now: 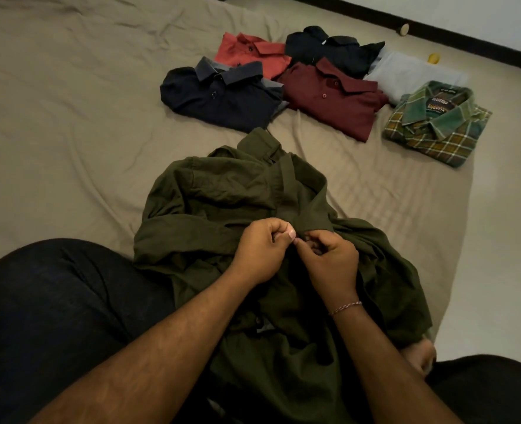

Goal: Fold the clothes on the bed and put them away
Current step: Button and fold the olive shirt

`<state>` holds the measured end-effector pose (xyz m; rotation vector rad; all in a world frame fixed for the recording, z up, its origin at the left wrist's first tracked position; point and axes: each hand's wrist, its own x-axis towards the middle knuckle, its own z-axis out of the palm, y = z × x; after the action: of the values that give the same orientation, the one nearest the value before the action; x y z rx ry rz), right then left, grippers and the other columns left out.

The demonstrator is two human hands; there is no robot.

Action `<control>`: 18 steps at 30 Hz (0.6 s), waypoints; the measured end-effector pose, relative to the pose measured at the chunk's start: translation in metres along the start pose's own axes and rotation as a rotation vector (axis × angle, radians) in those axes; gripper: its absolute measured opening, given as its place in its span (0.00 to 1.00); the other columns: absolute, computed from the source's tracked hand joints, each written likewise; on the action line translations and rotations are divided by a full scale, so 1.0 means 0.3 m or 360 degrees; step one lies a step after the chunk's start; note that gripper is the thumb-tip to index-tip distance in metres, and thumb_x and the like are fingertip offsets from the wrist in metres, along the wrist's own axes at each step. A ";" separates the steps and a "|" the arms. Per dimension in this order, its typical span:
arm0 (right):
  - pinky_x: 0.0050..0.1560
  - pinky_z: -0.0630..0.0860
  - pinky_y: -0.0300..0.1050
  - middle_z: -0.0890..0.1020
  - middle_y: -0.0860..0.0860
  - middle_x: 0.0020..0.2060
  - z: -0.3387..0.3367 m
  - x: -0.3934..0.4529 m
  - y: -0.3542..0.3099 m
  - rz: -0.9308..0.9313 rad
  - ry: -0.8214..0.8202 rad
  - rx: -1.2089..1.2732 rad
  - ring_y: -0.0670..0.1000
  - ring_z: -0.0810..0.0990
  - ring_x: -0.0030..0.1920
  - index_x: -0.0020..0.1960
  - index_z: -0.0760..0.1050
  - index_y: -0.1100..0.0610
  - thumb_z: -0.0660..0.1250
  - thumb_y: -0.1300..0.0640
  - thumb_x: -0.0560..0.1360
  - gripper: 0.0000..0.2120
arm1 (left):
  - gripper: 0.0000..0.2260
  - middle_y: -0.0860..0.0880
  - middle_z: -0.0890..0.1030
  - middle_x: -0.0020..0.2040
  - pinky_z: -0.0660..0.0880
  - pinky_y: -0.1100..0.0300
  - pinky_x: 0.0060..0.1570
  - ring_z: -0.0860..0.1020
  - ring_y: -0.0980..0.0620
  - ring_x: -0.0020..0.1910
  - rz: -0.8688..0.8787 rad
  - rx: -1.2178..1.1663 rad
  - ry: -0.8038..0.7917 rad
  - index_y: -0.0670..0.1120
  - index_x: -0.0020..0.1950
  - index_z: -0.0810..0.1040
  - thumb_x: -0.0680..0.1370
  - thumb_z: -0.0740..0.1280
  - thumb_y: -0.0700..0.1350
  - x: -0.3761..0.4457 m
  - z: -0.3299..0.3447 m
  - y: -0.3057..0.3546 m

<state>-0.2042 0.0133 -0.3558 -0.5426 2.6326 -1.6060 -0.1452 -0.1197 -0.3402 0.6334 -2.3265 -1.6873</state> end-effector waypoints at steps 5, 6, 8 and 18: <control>0.30 0.70 0.36 0.76 0.46 0.23 0.041 -0.006 -0.008 0.0204 0.0195 -0.0141 0.46 0.75 0.27 0.29 0.74 0.57 0.80 0.54 0.68 0.18 | 0.08 0.55 0.86 0.44 0.79 0.64 0.48 0.82 0.60 0.46 -0.0003 0.0138 0.0063 0.48 0.48 0.86 0.82 0.68 0.43 -0.002 0.019 0.005; 0.29 0.67 0.33 0.75 0.46 0.22 0.046 -0.005 -0.013 0.0212 0.0222 -0.0144 0.45 0.75 0.27 0.28 0.73 0.57 0.80 0.55 0.68 0.18 | 0.07 0.56 0.86 0.45 0.78 0.66 0.49 0.82 0.61 0.47 -0.0004 0.0142 0.0080 0.48 0.49 0.87 0.82 0.68 0.42 -0.003 0.022 0.008; 0.28 0.67 0.30 0.74 0.45 0.21 0.050 -0.001 -0.022 0.0195 0.0250 -0.0156 0.44 0.75 0.27 0.27 0.71 0.56 0.79 0.56 0.67 0.19 | 0.08 0.58 0.85 0.46 0.76 0.70 0.49 0.82 0.62 0.48 0.0012 0.0148 0.0138 0.48 0.50 0.87 0.81 0.68 0.41 -0.008 0.026 0.013; 0.28 0.70 0.42 0.74 0.46 0.22 0.033 -0.003 -0.036 0.0164 0.0374 -0.0029 0.49 0.72 0.25 0.28 0.68 0.57 0.76 0.61 0.66 0.17 | 0.12 0.46 0.82 0.43 0.83 0.45 0.45 0.82 0.46 0.42 -0.0025 -0.0225 0.0550 0.58 0.56 0.77 0.80 0.67 0.40 -0.020 0.036 0.007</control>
<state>-0.1983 0.0004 -0.3513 -0.2260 2.7870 -1.7124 -0.1446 -0.1070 -0.3412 0.8405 -1.9512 -1.5840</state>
